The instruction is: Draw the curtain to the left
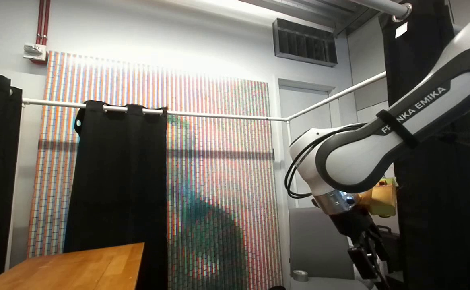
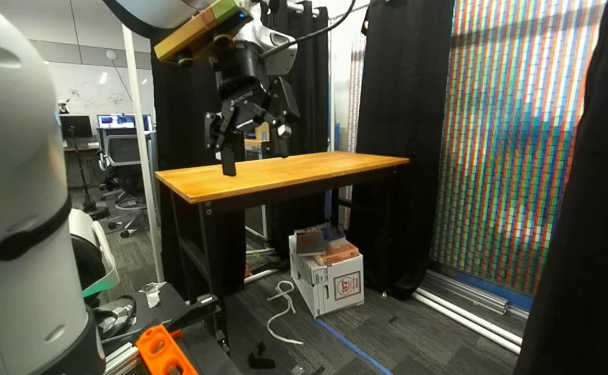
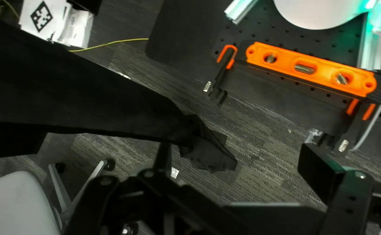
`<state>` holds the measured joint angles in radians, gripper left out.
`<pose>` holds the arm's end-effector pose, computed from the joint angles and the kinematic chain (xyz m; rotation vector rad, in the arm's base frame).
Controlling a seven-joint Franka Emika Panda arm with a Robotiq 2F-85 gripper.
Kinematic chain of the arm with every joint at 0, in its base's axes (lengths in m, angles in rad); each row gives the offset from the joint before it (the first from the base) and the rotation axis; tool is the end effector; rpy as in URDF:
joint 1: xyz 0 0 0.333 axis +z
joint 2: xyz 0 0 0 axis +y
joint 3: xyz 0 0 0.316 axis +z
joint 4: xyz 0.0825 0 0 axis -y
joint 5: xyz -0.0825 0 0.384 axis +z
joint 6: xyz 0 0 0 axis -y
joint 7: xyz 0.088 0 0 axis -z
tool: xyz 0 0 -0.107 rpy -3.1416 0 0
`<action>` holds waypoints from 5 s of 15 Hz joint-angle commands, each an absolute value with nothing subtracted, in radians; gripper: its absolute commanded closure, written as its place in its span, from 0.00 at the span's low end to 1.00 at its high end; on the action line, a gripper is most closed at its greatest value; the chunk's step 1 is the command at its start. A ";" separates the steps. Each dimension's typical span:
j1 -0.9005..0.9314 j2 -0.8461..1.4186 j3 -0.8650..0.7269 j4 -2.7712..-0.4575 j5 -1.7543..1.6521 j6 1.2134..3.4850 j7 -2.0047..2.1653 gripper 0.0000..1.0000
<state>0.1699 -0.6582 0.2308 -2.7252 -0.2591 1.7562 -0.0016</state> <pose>0.2884 0.0914 0.3957 2.6248 0.5632 -0.3514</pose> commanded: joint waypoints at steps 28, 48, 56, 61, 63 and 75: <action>-0.120 0.080 -0.095 -2.267 -1.066 1.781 -0.407 0.42; -0.005 -0.007 0.021 -2.372 -0.827 1.655 -0.354 1.00; 0.192 -0.114 0.195 -2.436 -0.573 1.480 -0.221 0.99; 0.321 -0.094 0.322 -2.347 -0.471 1.389 -0.125 0.99; 0.360 -0.065 0.363 -2.302 -0.433 1.388 -0.086 0.99; 0.500 0.234 0.474 -1.925 -0.446 1.288 0.110 0.99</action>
